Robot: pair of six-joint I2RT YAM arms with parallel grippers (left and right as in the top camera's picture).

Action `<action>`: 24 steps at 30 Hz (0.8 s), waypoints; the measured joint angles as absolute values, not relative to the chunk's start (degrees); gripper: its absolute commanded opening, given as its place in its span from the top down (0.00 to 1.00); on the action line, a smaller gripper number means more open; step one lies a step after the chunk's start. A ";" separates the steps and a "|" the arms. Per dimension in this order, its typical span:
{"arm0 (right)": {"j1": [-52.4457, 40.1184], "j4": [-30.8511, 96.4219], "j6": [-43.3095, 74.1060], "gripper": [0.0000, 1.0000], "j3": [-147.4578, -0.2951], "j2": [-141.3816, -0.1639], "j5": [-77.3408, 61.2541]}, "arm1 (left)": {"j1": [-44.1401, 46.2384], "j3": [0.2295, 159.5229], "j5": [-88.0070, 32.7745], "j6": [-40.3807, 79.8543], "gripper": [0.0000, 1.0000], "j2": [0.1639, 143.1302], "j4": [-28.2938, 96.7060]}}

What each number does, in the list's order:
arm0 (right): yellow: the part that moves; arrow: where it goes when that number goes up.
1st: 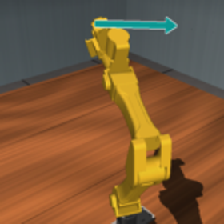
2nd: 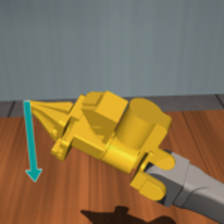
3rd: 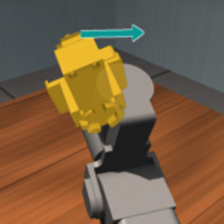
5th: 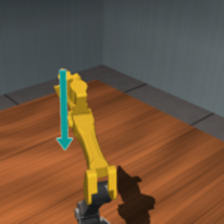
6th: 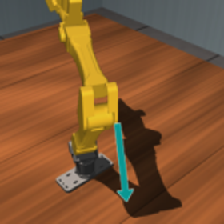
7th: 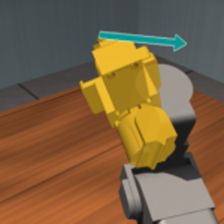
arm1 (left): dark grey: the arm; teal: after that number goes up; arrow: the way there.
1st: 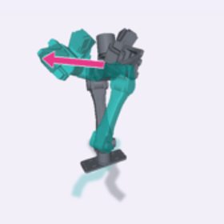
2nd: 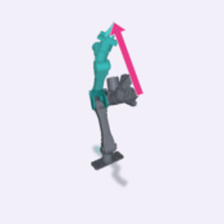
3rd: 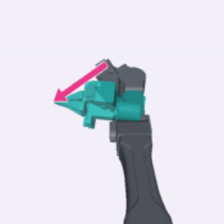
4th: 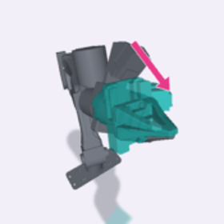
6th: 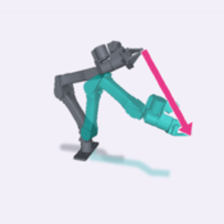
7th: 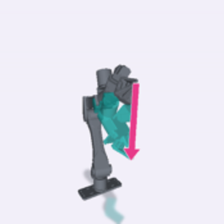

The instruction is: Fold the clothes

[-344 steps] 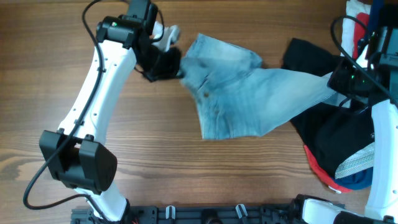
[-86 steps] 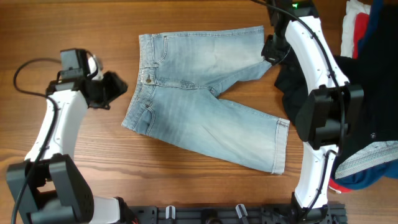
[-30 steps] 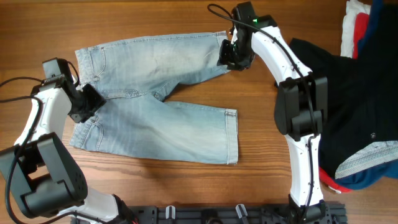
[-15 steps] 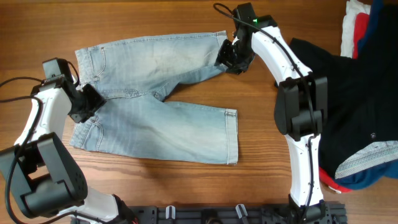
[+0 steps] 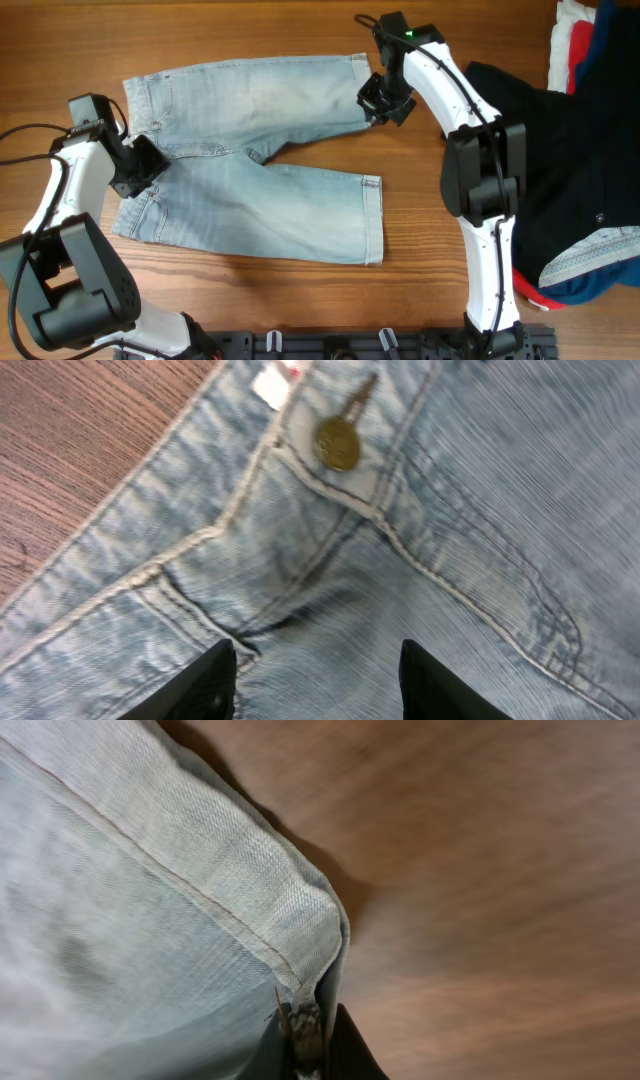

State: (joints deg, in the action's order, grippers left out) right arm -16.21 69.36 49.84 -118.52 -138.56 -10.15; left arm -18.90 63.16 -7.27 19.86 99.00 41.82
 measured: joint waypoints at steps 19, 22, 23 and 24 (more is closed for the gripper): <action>-10.74 86.08 32.64 0.62 -118.34 -136.46 10.31 | -18.90 63.35 -7.03 19.16 0.28 94.59 47.03; -9.98 84.40 31.16 0.60 -118.15 -128.05 10.31 | -18.90 64.53 -5.58 18.96 0.20 86.48 52.40; -9.98 83.83 30.79 0.60 -118.15 -125.69 10.13 | -18.90 64.75 -5.37 18.79 0.18 85.47 53.89; -10.04 82.83 29.82 0.60 -118.17 -120.99 9.06 | -18.90 65.01 -5.08 18.76 0.11 84.27 57.39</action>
State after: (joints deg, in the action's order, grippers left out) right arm -10.04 82.83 29.82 -118.17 -120.99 9.06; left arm -18.90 65.01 -5.08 18.76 84.27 57.39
